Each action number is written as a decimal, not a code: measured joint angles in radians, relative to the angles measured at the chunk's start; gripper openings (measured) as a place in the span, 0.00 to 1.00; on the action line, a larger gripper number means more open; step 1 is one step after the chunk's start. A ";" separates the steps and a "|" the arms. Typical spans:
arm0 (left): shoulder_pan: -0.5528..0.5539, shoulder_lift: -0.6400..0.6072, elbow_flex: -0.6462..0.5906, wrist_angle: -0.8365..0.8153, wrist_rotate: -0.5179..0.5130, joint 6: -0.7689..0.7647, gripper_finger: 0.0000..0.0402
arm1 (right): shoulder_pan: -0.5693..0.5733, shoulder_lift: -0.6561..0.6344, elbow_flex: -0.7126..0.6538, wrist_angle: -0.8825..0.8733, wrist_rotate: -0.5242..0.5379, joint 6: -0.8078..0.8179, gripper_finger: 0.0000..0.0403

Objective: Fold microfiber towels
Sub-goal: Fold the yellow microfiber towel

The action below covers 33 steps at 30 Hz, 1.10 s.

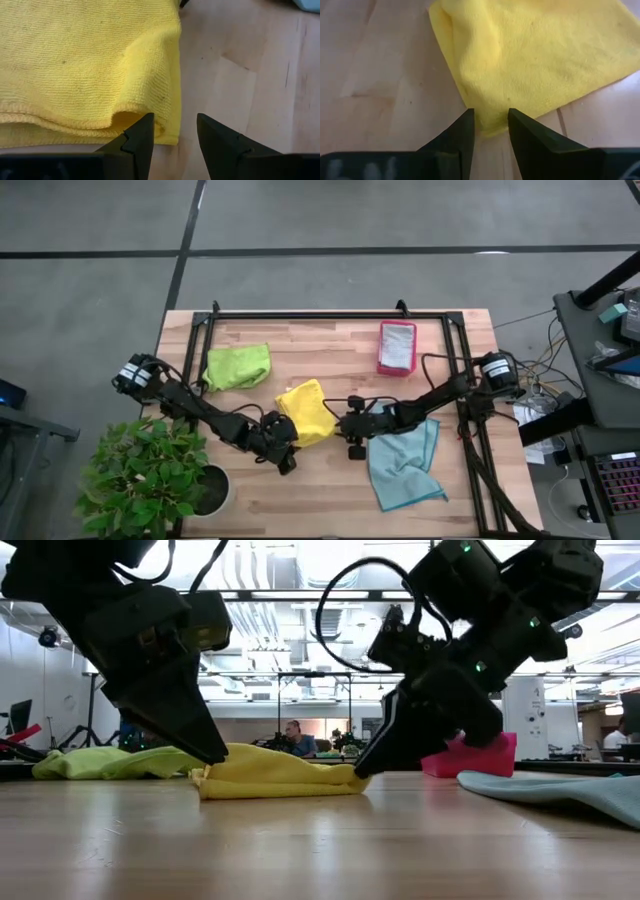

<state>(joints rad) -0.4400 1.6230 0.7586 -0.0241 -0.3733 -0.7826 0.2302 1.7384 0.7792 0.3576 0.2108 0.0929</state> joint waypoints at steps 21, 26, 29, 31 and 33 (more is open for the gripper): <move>0.002 0.000 -0.001 0.007 -0.012 0.004 0.04 | 0.001 0.038 0.000 0.026 -0.001 0.012 0.10; 0.002 0.000 -0.002 0.008 0.039 0.040 0.00 | 0.001 0.030 0.001 0.020 -0.002 0.018 0.03; -0.001 0.000 -0.002 0.007 0.183 0.080 0.00 | 0.005 0.007 0.001 0.005 -0.005 0.028 0.03; -0.003 0.000 -0.002 0.005 0.238 0.085 0.00 | 0.012 -0.005 0.001 -0.011 -0.005 0.030 0.03; -0.002 0.000 -0.002 -0.002 0.255 0.084 0.00 | 0.020 -0.009 0.001 -0.032 -0.007 0.042 0.03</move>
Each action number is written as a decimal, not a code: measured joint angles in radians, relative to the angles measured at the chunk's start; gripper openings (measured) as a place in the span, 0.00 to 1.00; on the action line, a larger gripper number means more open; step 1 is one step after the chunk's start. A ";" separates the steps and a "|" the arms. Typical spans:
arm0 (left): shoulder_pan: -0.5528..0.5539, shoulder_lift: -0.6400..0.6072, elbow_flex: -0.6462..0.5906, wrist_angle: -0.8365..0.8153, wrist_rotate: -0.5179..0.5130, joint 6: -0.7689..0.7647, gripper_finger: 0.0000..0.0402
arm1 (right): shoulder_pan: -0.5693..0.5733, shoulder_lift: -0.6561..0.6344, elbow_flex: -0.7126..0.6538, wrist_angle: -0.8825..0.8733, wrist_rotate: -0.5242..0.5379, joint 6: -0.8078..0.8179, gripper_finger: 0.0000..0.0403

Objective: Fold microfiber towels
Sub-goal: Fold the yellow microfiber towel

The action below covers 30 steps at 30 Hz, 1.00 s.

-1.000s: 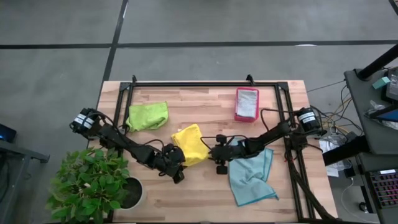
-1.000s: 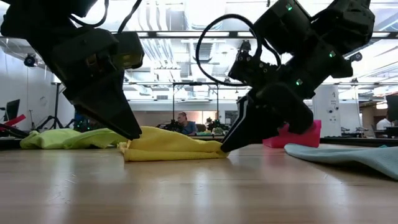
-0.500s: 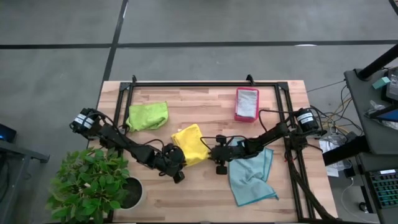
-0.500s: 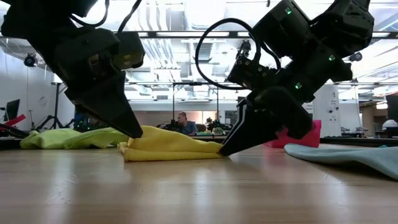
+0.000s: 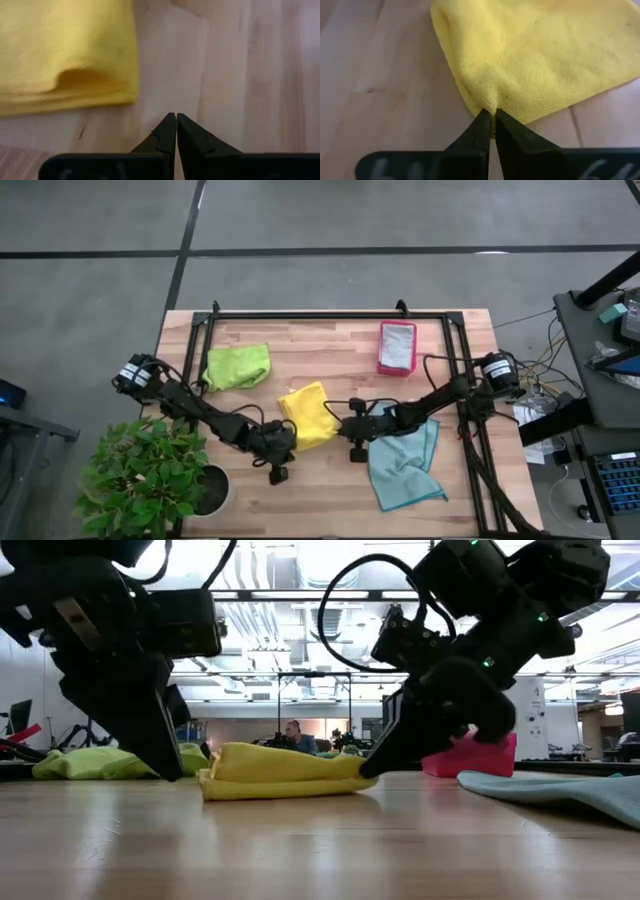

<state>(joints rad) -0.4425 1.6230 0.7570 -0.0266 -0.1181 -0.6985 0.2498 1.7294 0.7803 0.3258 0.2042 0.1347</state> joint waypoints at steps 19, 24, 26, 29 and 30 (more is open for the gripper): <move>0.013 0.025 0.035 0.240 -0.345 0.248 0.00 | 0.046 0.008 0.000 -0.004 -0.126 0.093 0.03; 0.012 0.088 0.032 0.232 -0.261 0.202 0.00 | 0.045 0.000 0.000 -0.020 -0.125 0.103 0.03; 0.012 0.097 0.028 0.225 -0.204 0.169 0.00 | 0.045 -0.007 0.000 -0.035 -0.125 0.104 0.03; 0.015 0.108 0.023 0.222 -0.109 0.111 0.00 | 0.045 -0.020 0.000 -0.068 -0.125 0.104 0.03; 0.016 0.115 0.022 0.216 -0.081 0.092 0.00 | 0.045 -0.024 0.000 -0.073 -0.125 0.104 0.03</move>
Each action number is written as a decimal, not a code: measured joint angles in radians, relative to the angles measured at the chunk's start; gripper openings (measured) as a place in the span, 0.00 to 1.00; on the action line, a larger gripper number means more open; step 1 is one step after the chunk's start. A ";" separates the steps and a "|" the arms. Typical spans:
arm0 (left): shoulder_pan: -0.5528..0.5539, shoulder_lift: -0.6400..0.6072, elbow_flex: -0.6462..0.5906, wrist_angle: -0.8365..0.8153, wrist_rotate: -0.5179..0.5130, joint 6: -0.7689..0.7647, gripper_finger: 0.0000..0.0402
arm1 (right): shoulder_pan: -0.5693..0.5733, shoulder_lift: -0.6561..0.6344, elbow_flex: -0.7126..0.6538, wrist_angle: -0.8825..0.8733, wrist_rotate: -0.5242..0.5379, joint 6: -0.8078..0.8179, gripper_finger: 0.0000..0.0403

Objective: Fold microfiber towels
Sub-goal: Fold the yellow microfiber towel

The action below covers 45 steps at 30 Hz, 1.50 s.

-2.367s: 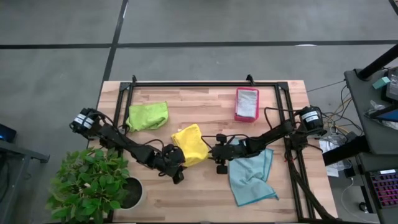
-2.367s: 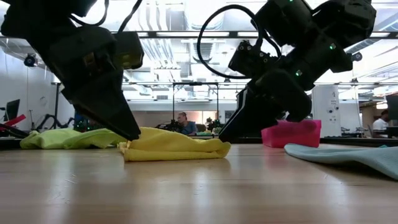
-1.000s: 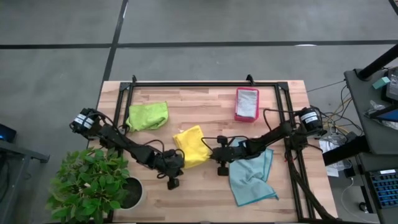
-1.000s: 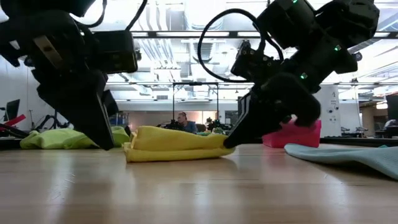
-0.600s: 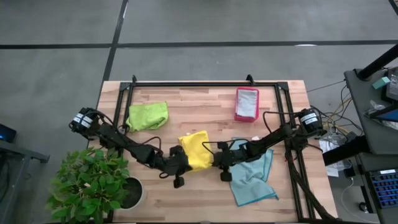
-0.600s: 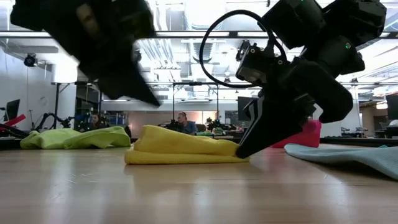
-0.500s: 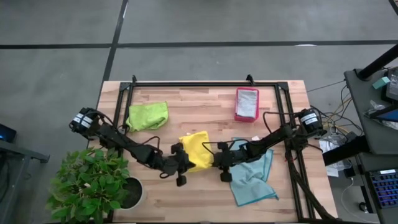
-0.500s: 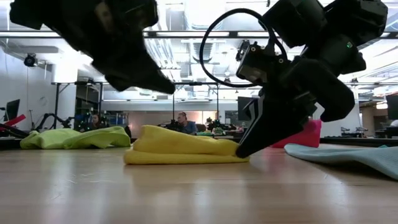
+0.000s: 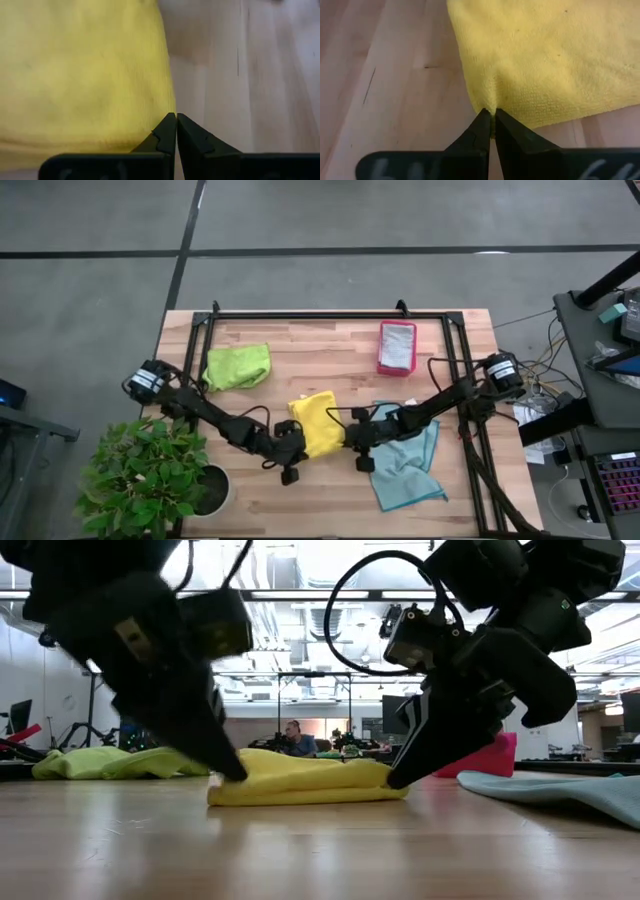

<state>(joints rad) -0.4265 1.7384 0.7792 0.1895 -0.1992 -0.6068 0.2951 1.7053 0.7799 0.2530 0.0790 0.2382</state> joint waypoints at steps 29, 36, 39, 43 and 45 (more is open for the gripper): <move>0.165 -0.223 0.001 -0.289 -0.060 0.043 0.05 | 0.006 -0.211 -0.012 -0.265 0.042 -0.016 0.31; 0.305 -0.220 0.000 -0.301 -0.069 0.092 0.24 | 0.006 -0.200 -0.023 -0.197 0.108 -0.041 0.31; 0.342 -0.209 0.000 -0.301 -0.071 0.088 0.29 | 0.006 -0.197 -0.037 -0.156 0.108 -0.041 0.31; 0.351 -0.197 0.000 -0.298 -0.062 0.086 0.31 | 0.006 -0.193 -0.062 -0.104 0.107 -0.040 0.32; 0.351 -0.188 -0.002 -0.314 -0.056 0.071 0.31 | 0.006 -0.192 -0.073 -0.081 0.107 -0.040 0.32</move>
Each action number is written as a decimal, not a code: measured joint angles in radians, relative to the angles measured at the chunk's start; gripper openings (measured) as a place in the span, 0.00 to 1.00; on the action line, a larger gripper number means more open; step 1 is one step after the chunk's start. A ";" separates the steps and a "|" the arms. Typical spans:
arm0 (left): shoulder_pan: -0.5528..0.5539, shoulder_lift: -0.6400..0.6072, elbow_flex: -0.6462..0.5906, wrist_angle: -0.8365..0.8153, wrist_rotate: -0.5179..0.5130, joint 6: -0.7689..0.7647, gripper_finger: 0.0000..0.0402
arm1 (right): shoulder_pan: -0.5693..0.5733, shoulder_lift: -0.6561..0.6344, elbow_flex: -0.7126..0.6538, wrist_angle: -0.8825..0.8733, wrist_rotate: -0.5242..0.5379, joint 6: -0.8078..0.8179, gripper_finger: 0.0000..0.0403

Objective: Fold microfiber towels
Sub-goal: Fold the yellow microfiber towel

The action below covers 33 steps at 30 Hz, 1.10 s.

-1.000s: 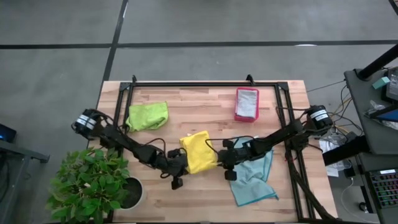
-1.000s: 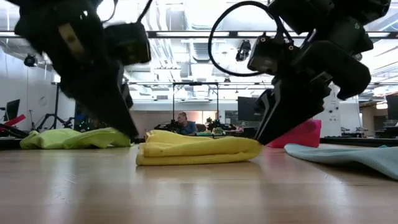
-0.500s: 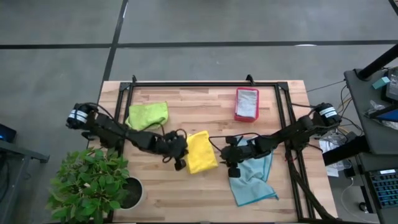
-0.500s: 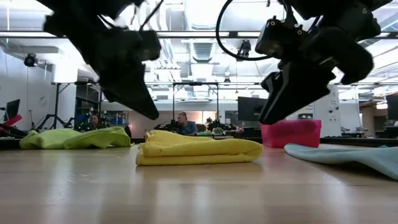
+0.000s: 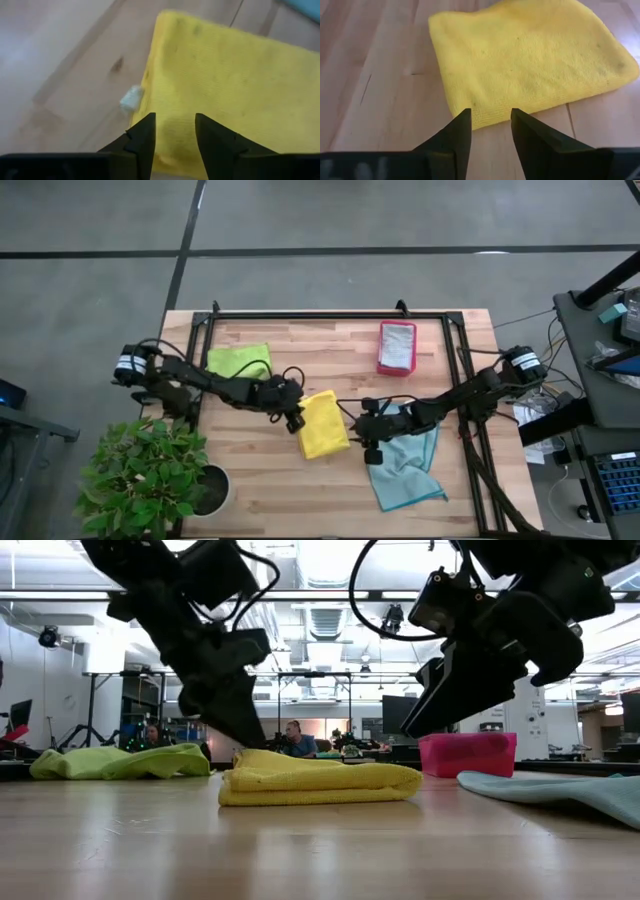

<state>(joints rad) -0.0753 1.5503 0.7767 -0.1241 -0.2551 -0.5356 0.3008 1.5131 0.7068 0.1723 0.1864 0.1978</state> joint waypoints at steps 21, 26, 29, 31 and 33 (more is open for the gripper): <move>-0.013 0.020 0.013 0.006 0.146 0.006 0.02 | 0.000 0.000 -0.021 0.054 0.000 -0.007 0.31; -0.013 -0.006 0.067 -0.104 0.148 0.061 0.00 | 0.000 0.000 -0.021 0.054 0.000 -0.007 0.31; -0.012 -0.013 0.100 -0.228 0.148 0.064 0.01 | 0.000 0.000 -0.021 0.057 0.000 -0.007 0.31; -0.012 -0.013 0.108 -0.283 0.147 0.064 0.01 | 0.000 0.000 -0.021 0.068 0.000 -0.010 0.31; -0.012 -0.014 0.102 -0.284 0.144 0.064 0.01 | 0.000 0.000 -0.021 0.079 0.000 -0.013 0.31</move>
<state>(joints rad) -0.0872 1.5364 0.8787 -0.4085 -0.1113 -0.4717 0.3008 1.5131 0.6861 0.2510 0.1867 0.1852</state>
